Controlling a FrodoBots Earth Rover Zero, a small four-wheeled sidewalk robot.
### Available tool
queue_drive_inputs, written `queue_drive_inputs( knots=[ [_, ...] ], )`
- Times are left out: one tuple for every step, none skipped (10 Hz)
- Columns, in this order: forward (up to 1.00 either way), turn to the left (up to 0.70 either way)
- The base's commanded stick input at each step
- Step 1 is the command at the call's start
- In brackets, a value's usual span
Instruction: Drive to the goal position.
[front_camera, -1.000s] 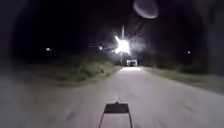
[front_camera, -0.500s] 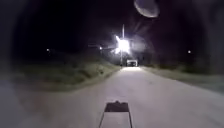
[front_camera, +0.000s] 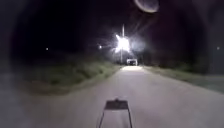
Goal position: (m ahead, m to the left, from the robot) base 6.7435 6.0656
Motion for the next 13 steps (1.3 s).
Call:
queue_drive_inputs(
  knots=[
    [0.70, -0.09],
    [0.70, -0.09],
    [0.70, -0.09],
    [0.70, -0.09],
    [0.70, -0.09],
    [0.70, -0.09],
    [0.70, -0.09],
    [0.70, -0.07],
    [0.70, -0.02],
    [0.70, 0.00],
    [0.70, 0.00],
    [0.70, 0.00],
    [0.70, 0.00]
  ],
)
